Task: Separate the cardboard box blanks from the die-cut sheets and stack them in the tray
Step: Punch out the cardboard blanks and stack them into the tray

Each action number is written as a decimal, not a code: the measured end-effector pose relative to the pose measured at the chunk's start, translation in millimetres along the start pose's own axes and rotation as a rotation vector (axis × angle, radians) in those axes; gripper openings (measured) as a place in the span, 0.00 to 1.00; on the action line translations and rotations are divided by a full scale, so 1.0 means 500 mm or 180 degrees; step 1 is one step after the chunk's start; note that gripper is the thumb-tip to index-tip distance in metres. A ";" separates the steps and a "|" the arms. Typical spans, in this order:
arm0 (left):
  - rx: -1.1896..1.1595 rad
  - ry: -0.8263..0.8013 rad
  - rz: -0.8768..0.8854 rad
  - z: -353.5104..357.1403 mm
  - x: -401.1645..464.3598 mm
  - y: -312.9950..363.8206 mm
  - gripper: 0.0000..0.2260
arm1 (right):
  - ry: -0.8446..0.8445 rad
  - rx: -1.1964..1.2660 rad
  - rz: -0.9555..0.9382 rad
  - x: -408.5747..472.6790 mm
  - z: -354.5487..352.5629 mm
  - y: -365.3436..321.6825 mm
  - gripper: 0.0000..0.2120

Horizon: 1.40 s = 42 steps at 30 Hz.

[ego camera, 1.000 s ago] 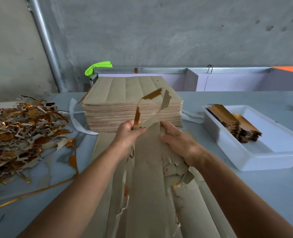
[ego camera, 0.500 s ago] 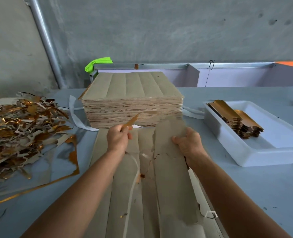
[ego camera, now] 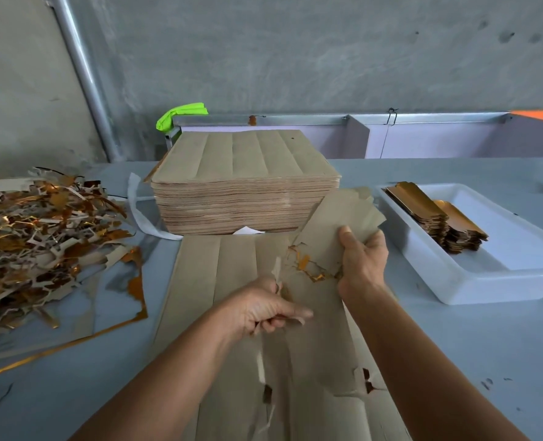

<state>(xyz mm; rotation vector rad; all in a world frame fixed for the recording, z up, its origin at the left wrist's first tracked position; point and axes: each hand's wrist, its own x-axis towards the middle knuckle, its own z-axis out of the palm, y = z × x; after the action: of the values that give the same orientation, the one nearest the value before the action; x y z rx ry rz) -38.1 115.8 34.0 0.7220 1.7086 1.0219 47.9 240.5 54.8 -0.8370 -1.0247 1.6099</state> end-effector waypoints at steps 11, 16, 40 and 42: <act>-0.0859 0.0610 0.0323 -0.099 -0.022 0.006 0.06 | 0.1023 -0.0497 -0.0056 0.078 -0.099 -0.055 0.13; -0.1374 0.0795 0.0604 -0.087 -0.013 0.037 0.04 | -0.0515 -0.1072 0.0524 0.006 -0.079 -0.041 0.06; -0.1262 0.2752 0.0677 -0.120 0.013 0.010 0.11 | -0.0367 -0.0418 0.0772 -0.008 -0.078 -0.020 0.10; -0.0911 0.3017 0.0656 -0.143 0.015 -0.014 0.09 | -0.0021 -0.0240 0.0835 0.005 -0.089 -0.028 0.11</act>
<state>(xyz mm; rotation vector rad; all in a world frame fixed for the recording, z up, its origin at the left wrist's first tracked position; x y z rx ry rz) -107.7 97.2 36.4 0.2099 2.2082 1.9056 92.0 254.1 49.7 -1.0528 -1.0179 1.8026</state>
